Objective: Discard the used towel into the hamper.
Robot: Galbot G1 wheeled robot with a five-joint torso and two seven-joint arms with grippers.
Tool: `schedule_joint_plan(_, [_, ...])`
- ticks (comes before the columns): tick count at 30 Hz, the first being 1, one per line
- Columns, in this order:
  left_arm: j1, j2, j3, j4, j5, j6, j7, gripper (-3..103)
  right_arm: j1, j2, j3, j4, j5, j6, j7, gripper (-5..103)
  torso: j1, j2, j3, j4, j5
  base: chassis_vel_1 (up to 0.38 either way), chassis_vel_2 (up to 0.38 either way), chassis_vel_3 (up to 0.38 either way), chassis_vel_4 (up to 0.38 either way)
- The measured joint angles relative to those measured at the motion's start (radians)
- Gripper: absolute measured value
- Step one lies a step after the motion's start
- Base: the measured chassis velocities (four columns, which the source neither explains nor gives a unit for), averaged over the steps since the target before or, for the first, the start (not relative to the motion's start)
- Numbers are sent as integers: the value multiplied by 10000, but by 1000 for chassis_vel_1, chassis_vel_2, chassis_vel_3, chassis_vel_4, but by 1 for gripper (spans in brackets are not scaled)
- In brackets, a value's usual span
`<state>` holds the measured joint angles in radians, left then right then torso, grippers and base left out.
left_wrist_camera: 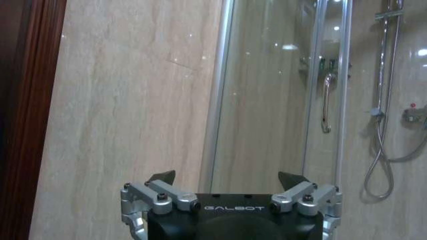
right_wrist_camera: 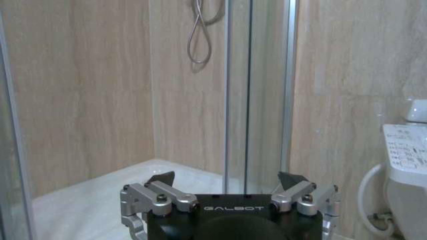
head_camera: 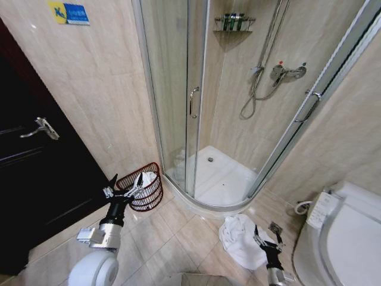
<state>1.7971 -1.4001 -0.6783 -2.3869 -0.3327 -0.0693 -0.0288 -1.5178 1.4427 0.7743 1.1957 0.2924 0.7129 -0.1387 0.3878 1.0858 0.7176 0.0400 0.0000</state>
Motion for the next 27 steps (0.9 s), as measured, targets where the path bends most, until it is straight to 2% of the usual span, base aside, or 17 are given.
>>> schedule_joint_plan(1, [0, 0, 0, 0, 0, 0, 0, 100, 0, 0, 0, 0, 0, 0, 0, 100, 0, 0, 0, 0, 0, 0, 0, 0, 0])
schedule_joint_plan(4, [0, 0, 0, 0, 0, 1, 0, 100, 371, -3, 29, -942, -276, 879, -11, 100, -91, -205, -116, 2, 2, 0, 0, 0, 0])
schedule_joint_plan(6, [1, 0, 0, 0, 0, 0, 0, 100, 483, -4, 87, -1317, -498, 1078, -12, 100, -127, -291, -165, 3, 2, 0, 0, 0, 0])
schedule_joint_plan(10, [0, 0, 0, -1, 0, 0, 0, 100, 499, -7, 54, -1692, -482, 1143, -32, 100, -209, -483, -274, -4, 1, 0, 0, 0, 0])
schedule_joint_plan(12, [0, -1, 0, 0, 0, 0, 0, 100, 505, -8, 55, -1809, -474, 1180, -82, 100, -236, -541, -307, 1, 0, 0, 0, 0, 0])
schedule_joint_plan(15, [0, 0, 0, 0, 0, 0, 0, 100, 860, -60, 205, -2591, -461, 1181, -110, 100, -372, -834, -466, 1, 0, 0, 0, 0, 0])
schedule_joint_plan(27, [0, 0, 0, 0, 0, 0, 0, 100, 1337, -381, 433, -4143, -860, 1134, -149, 100, -616, -1402, -788, 2, 0, 0, 0, 0, 0])
